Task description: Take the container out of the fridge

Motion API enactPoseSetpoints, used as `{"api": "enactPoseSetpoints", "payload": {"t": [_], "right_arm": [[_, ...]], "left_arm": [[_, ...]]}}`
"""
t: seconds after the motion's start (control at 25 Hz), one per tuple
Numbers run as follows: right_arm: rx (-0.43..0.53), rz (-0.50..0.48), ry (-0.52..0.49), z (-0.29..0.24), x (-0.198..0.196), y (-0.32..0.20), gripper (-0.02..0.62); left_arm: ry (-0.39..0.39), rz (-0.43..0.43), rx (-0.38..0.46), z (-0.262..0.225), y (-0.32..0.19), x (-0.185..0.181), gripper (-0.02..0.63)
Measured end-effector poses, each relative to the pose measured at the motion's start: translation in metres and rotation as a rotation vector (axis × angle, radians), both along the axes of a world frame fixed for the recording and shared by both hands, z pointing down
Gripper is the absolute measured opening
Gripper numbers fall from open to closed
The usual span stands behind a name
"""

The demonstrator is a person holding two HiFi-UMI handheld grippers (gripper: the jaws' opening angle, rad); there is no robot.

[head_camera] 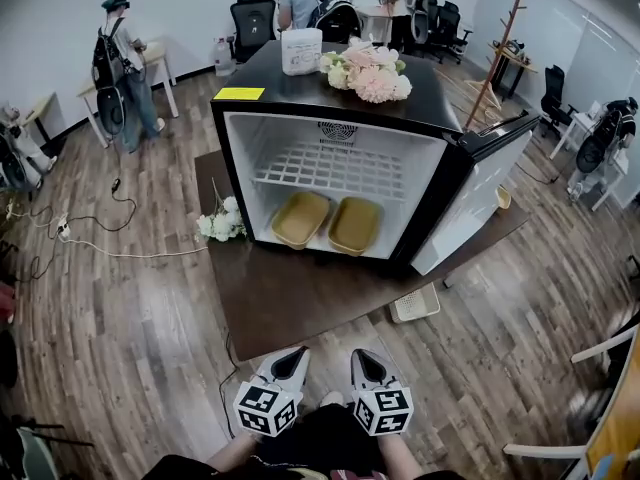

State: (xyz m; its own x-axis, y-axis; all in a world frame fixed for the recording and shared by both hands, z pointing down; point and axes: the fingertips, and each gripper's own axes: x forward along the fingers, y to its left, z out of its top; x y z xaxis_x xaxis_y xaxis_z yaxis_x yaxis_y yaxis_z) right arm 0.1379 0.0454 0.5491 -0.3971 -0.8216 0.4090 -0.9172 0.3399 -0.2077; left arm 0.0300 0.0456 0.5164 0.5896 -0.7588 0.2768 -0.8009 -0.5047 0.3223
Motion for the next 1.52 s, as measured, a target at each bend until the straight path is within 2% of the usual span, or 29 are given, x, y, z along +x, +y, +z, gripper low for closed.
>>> {"api": "enactPoseSetpoints", "payload": {"t": [0.32, 0.64, 0.8, 1.08, 1.52], "right_arm": [[0.001, -0.047, -0.004, 0.002, 0.031, -0.024, 0.008], [-0.012, -0.057, -0.014, 0.008, 0.045, -0.029, 0.008], [-0.035, -0.069, -0.005, 0.01, 0.046, -0.029, 0.008], [-0.047, -0.051, 0.003, 0.016, 0.049, -0.043, 0.008], [-0.037, -0.047, 0.039, 0.004, 0.035, -0.094, 0.008]], "left_arm": [[-0.002, -0.061, 0.002, -0.002, -0.025, 0.035, 0.009], [0.03, -0.089, -0.014, 0.002, -0.033, 0.046, 0.009], [0.018, -0.123, -0.035, 0.002, -0.043, 0.041, 0.009], [0.053, -0.15, -0.059, 0.009, -0.067, 0.025, 0.009], [0.043, -0.255, -0.059, 0.001, -0.135, -0.016, 0.009]]}}
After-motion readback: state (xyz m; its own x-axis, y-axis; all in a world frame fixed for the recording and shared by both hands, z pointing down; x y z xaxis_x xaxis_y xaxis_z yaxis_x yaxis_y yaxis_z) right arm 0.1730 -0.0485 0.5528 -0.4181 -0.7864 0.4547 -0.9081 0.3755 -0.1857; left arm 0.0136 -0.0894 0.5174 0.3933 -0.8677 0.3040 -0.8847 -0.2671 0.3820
